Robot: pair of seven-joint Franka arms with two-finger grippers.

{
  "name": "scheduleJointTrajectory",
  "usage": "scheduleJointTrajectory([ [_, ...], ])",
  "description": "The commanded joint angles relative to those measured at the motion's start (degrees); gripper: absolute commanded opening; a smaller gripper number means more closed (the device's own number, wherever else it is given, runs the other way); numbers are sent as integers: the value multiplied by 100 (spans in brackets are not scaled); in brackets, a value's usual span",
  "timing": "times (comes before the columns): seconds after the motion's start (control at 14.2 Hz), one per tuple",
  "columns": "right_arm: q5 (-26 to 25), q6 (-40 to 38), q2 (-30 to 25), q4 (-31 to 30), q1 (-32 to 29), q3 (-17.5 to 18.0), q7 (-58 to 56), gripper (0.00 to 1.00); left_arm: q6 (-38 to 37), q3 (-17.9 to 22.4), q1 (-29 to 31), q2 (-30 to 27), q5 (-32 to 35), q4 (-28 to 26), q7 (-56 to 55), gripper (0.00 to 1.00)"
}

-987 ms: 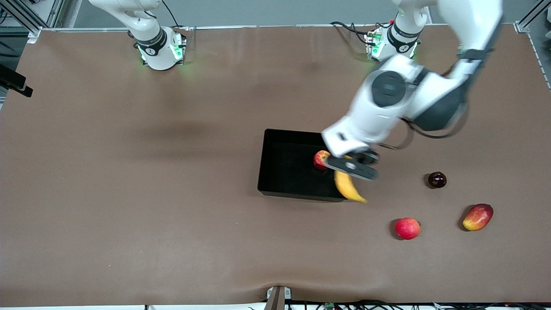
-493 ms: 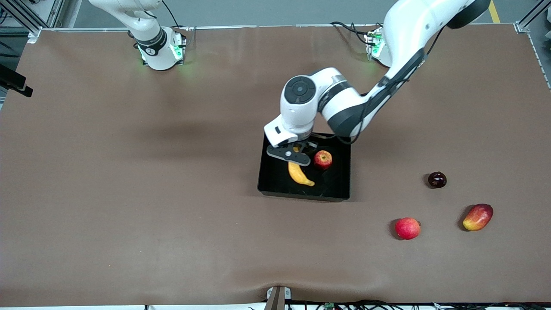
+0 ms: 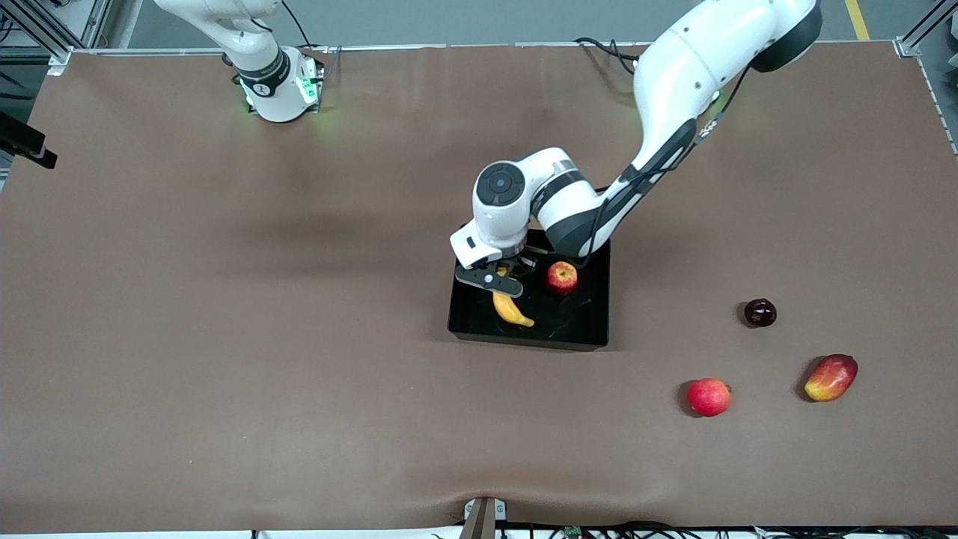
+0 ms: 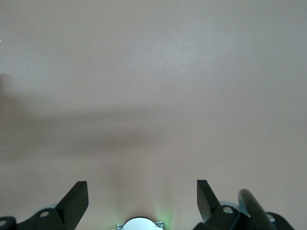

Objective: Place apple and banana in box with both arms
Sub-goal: 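Lower the banana into the box beside the apple and open the left gripper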

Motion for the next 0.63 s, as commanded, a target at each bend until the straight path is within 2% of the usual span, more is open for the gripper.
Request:
scheduleJointTrajectory([
  [0.0, 75, -53, 9, 36, -132, 69, -54, 100, 266, 91, -103, 196, 122, 116, -120, 0],
  [0.07, 75, -53, 9, 36, -132, 69, -54, 100, 302, 91, -103, 240, 87, 125, -146, 3],
  [0.14, 75, -53, 9, 36, -132, 69, -54, 100, 302, 91, -103, 284, 78, 125, -250, 29],
  [0.28, 75, -53, 9, 36, -132, 69, -54, 100, 302, 91, -86, 284, 131, 125, -383, 100],
  [0.56, 75, -53, 18, 36, -185, 69, -54, 100, 5, 65, 98, -136, 70, 151, -419, 100],
])
